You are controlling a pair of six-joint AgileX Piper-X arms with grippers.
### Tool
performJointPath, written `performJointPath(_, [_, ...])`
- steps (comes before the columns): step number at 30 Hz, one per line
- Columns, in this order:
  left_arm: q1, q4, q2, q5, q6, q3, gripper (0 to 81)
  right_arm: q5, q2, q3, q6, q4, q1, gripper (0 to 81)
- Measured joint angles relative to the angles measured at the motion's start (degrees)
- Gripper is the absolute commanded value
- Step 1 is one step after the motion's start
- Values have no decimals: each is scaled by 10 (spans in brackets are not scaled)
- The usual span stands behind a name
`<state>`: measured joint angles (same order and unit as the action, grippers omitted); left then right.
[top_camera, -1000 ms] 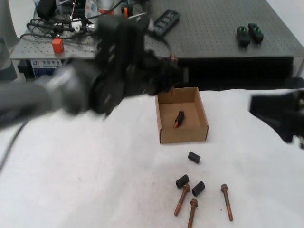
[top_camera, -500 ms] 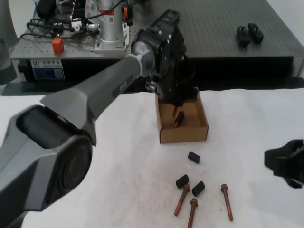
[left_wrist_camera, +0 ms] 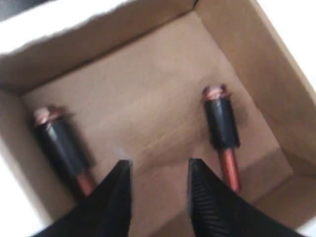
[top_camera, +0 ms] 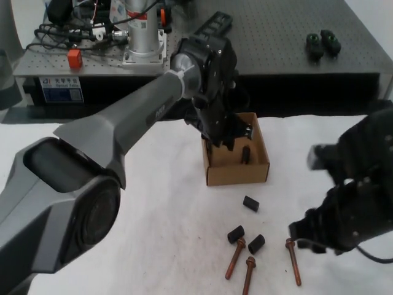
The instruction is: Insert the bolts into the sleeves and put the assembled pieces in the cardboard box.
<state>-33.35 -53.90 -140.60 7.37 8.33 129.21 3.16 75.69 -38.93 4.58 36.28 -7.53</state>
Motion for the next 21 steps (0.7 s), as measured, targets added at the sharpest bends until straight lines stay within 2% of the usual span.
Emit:
performJointPath(8, [0, -39, 118, -2, -37, -48, 242, 0, 119, -2, -13, -51, 0, 324])
performJointPath(11, [0, -19, 201, -2, -51, -139, 242, 0, 142, -5, -23, -78, 0, 324])
performJointPath(14, [-3, 16, 235, -2, -51, -260, 242, -1, 157, -10, -25, -105, 0, 315])
performJointPath(16, [-6, 24, 253, -2, -51, -305, 242, -3, 161, -12, -25, -113, 0, 255])
performJointPath(21, [-34, 31, 275, -2, -80, -396, 242, -8, 164, -14, -46, -114, 0, 3])
